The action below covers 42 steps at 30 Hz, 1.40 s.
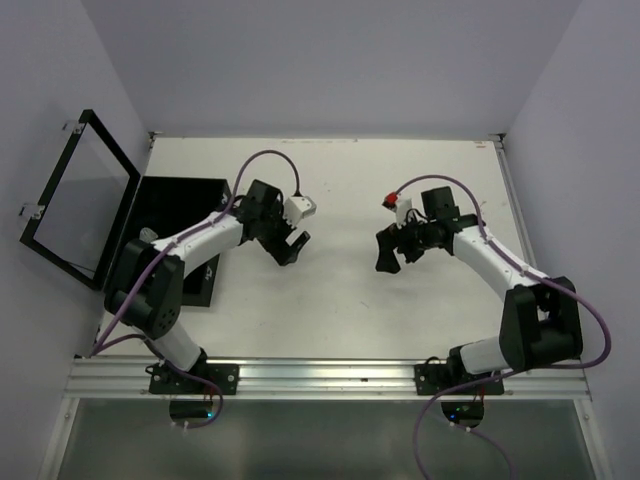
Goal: Roll the underwear
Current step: Place the rolled underwear into the container
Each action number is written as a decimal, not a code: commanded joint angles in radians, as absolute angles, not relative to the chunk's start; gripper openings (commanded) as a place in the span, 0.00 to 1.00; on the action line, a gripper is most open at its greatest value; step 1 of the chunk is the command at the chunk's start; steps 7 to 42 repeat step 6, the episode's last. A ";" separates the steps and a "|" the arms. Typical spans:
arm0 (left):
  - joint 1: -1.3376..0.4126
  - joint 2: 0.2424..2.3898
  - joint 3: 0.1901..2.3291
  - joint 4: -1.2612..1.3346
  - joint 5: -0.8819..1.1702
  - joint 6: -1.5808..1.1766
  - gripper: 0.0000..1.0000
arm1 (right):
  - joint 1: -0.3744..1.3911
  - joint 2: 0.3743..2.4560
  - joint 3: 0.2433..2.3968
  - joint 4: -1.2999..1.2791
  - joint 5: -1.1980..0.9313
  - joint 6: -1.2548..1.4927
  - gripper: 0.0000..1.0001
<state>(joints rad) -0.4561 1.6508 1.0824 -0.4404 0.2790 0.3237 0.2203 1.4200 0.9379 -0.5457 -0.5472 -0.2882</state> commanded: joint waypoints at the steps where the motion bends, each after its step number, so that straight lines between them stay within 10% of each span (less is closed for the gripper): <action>1: -0.451 1.594 1.059 -0.341 0.238 0.259 1.00 | 0.245 1.394 0.911 -0.426 -0.508 -0.281 0.99; 42: -0.451 1.568 1.054 -0.342 0.221 0.264 1.00 | 0.261 1.410 0.939 -0.436 -0.525 -0.291 0.99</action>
